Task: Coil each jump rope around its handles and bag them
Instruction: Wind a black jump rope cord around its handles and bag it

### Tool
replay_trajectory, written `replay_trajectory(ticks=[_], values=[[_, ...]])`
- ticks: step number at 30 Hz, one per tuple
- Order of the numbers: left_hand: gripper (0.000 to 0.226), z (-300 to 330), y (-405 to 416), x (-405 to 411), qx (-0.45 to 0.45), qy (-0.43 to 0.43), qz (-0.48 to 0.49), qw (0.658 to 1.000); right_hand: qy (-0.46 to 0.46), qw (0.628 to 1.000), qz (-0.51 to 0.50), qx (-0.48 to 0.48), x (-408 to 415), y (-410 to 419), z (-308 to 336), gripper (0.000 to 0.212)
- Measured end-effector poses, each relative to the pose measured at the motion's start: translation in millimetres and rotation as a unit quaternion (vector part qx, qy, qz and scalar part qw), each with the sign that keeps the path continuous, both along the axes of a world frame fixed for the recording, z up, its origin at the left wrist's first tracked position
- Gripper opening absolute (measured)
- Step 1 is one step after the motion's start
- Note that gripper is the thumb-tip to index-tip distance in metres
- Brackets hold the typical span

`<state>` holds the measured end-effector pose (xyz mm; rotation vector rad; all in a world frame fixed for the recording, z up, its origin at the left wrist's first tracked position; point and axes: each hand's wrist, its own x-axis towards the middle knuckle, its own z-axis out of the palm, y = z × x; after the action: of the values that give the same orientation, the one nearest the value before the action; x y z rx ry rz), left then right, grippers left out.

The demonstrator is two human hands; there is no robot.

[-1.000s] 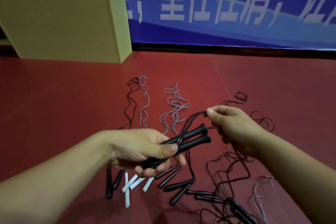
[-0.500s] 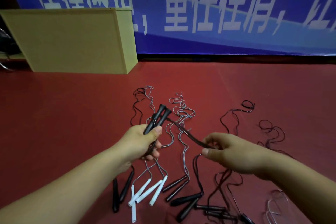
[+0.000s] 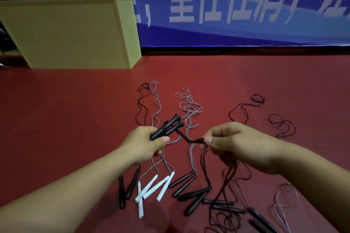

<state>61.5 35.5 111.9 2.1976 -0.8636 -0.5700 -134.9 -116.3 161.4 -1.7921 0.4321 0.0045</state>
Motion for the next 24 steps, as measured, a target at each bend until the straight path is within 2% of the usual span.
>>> replay_trajectory(ticks=[4, 6, 9, 11, 15, 17, 19, 21, 24], values=[[0.024, 3, -3, -12, 0.098, -0.128, -0.087, 0.983, -0.037, 0.997, 0.03, 0.065, -2, 3, 2, 0.021], [0.026, 4, -6, -18, 0.135, -0.153, -0.153, 0.967, -0.057, 0.995, 0.023, 0.074, -1, 3, 5, 0.017], [0.028, 7, -7, -30, 0.185, -0.172, -0.263, 0.931, -0.067, 0.997, -0.019, 0.036, 0, 1, 3, 0.026], [0.029, 12, -7, -37, 0.195, -0.182, -0.316, 0.911, -0.063, 0.996, -0.065, -0.017, 1, -3, -1, 0.023], [0.019, 20, -4, -43, 0.168, -0.115, -0.357, 0.912, -0.039, 0.971, -0.172, -0.163, -1, -17, -11, 0.021], [0.017, 23, -2, -44, 0.147, -0.07, -0.369, 0.915, -0.037, 0.959, -0.196, -0.2, -3, -25, -15, 0.014], [0.018, 27, 0, -47, 0.122, -0.049, -0.382, 0.915, -0.043, 0.961, -0.205, -0.179, -4, -31, -18, 0.006], [0.022, 29, 2, -49, 0.094, -0.03, -0.39, 0.915, -0.045, 0.968, -0.192, -0.156, -5, -33, -19, 0.012], [0.024, 32, 4, -52, 0.047, 0.016, -0.399, 0.916, -0.027, 0.972, -0.152, -0.176, -6, -30, -20, 0.01]])
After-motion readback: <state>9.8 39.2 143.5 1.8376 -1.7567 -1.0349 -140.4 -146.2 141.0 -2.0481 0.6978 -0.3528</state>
